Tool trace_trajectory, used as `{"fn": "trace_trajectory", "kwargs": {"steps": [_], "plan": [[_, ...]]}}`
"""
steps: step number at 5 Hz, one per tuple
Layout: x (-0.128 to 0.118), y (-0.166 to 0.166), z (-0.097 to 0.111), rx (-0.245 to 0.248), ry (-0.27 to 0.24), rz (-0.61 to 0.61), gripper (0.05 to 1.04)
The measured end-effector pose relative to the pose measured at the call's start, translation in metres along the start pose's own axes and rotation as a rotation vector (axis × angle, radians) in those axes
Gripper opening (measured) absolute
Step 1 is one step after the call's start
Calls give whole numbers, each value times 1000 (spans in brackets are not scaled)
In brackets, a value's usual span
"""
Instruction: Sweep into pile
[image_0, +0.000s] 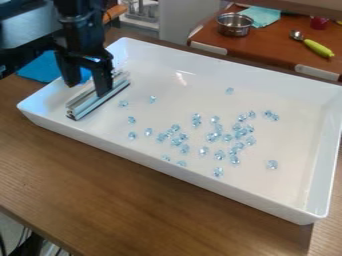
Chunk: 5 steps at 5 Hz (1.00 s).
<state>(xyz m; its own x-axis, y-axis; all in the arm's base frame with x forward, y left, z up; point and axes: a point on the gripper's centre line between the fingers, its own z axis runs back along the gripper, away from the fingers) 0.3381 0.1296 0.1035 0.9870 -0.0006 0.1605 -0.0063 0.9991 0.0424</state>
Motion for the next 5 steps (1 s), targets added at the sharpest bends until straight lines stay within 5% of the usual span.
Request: {"fn": "trace_trajectory", "kwargs": {"steps": [2,4,5], "plan": [[-6,8,-9,13,18,-17,948],[-14,6,-16,8,40,-51,391],[-16,6,-16,22,27,-43,374]]}}
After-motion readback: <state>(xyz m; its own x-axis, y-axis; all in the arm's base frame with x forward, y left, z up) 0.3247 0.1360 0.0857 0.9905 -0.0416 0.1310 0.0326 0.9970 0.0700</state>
